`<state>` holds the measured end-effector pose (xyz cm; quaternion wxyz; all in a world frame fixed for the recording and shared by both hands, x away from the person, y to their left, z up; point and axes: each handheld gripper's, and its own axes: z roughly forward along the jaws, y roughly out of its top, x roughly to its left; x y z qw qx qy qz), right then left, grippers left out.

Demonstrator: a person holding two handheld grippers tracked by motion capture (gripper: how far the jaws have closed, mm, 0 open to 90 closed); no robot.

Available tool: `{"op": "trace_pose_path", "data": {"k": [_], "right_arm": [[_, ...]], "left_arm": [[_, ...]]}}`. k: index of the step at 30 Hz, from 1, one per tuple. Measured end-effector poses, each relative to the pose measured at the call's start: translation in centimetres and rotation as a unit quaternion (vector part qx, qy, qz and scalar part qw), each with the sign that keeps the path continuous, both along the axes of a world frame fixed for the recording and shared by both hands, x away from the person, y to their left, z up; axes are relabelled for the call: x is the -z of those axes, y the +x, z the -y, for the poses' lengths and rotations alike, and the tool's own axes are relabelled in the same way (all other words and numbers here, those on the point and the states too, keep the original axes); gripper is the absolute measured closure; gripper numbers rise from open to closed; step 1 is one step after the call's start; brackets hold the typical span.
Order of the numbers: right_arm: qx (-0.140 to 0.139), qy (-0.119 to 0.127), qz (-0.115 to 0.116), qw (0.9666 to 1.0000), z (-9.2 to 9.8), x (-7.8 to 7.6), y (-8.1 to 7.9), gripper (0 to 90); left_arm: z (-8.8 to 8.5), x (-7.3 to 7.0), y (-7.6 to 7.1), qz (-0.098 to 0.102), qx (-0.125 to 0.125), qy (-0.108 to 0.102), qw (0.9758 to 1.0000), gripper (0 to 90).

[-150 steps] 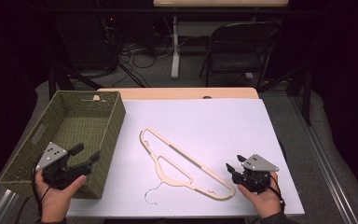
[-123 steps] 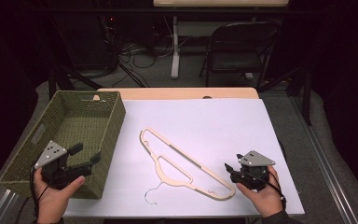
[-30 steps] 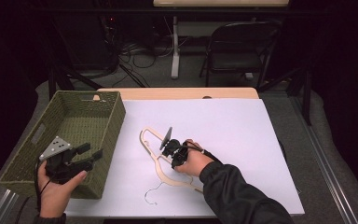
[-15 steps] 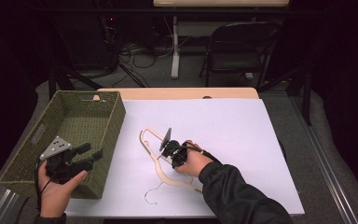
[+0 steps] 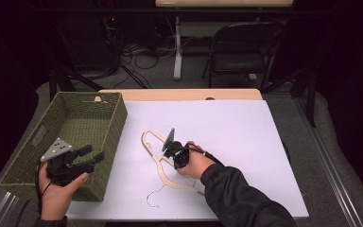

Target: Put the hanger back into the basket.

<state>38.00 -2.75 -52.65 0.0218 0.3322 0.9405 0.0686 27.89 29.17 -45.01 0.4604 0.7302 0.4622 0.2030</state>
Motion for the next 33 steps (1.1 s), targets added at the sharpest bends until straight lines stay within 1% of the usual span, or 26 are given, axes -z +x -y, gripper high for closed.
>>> {"op": "trace_pose_path", "data": {"k": [2,6,7,8,11,16,17,18,19,20,21,22,23,25,26,27,28,29,32,33], "right_arm": [[0.006,0.004,-0.003,1.0000,0.0,0.0,0.0,85.5],[0.007,0.009,-0.007,0.9999,0.1,0.0,0.1,85.7],[0.007,0.005,-0.015,0.9998,0.2,-0.2,0.2,85.7],[0.007,0.001,-0.013,0.9999,0.2,-0.2,0.2,85.7],[0.005,0.002,-0.010,0.9999,0.2,-0.2,0.2,85.8],[0.005,0.004,-0.012,0.9999,0.2,-0.4,0.2,85.9],[0.003,0.018,-0.003,0.9998,0.3,-0.2,0.1,85.9],[0.000,0.008,-0.002,1.0000,0.4,-0.5,0.1,86.0],[-0.002,0.011,0.005,0.9999,0.4,-0.5,0.1,86.0],[-0.002,0.011,0.005,0.9999,0.4,-0.5,0.1,86.0],[-0.002,0.015,0.015,0.9998,0.5,-0.5,0.1,86.0],[0.002,0.026,0.003,0.9997,0.7,-0.8,0.1,86.0],[-0.001,0.033,0.004,0.9994,0.9,-0.9,0.2,86.1],[-0.005,0.034,-0.003,0.9994,1.2,-1.4,0.1,86.1],[-0.005,0.034,-0.003,0.9994,1.2,-1.4,0.1,86.1],[-0.012,0.050,-0.008,0.9986,1.7,-1.8,0.1,86.1],[-0.012,0.050,-0.008,0.9986,1.7,-1.8,0.1,86.1],[-0.014,0.047,-0.012,0.9987,2.3,-2.4,-0.1,86.1],[-0.015,0.050,-0.013,0.9986,2.8,-2.8,-0.2,86.1],[-0.021,0.051,-0.018,0.9983,3.4,-3.2,-0.3,86.0]], "left_arm": [[0.0,0.0,0.0,0.000,0.000,0.001,1.0000,40.8],[0.0,0.0,0.0,0.001,0.000,0.000,1.0000,40.8],[0.0,0.0,0.0,0.000,0.000,0.000,1.0000,40.8],[0.0,0.0,0.0,0.000,0.000,0.000,1.0000,40.8],[0.0,0.0,0.0,0.001,-0.001,0.000,1.0000,40.9],[0.0,-0.1,-0.1,0.002,0.000,0.000,1.0000,40.8],[0.1,-0.1,-0.1,0.002,0.000,0.000,1.0000,40.8],[0.1,0.0,-0.1,0.002,0.000,-0.001,1.0000,40.8],[0.2,0.0,-0.1,0.001,0.002,0.000,1.0000,40.9],[0.2,0.0,-0.1,0.001,0.002,0.000,1.0000,40.8],[0.2,-0.1,-0.1,0.001,0.003,0.001,1.0000,40.8],[0.3,-0.1,-0.1,0.002,0.005,0.001,1.0000,40.8],[0.4,-0.1,-0.1,0.003,0.006,0.003,1.0000,40.8],[0.6,-0.2,-0.3,0.005,0.010,0.003,0.9999,40.8],[0.8,-0.3,-0.3,0.007,0.013,0.003,0.9999,40.8],[1.1,-0.4,-0.4,0.009,0.020,0.005,0.9997,40.9],[1.1,-0.4,-0.4,0.009,0.020,0.005,0.9997,40.8],[1.3,-0.4,-0.5,0.011,0.024,0.005,0.9996,40.9],[2.0,-0.4,-0.6,0.015,0.040,0.010,0.9990,40.8],[2.4,-0.3,-0.6,0.016,0.045,0.013,0.9987,41.0]]}}
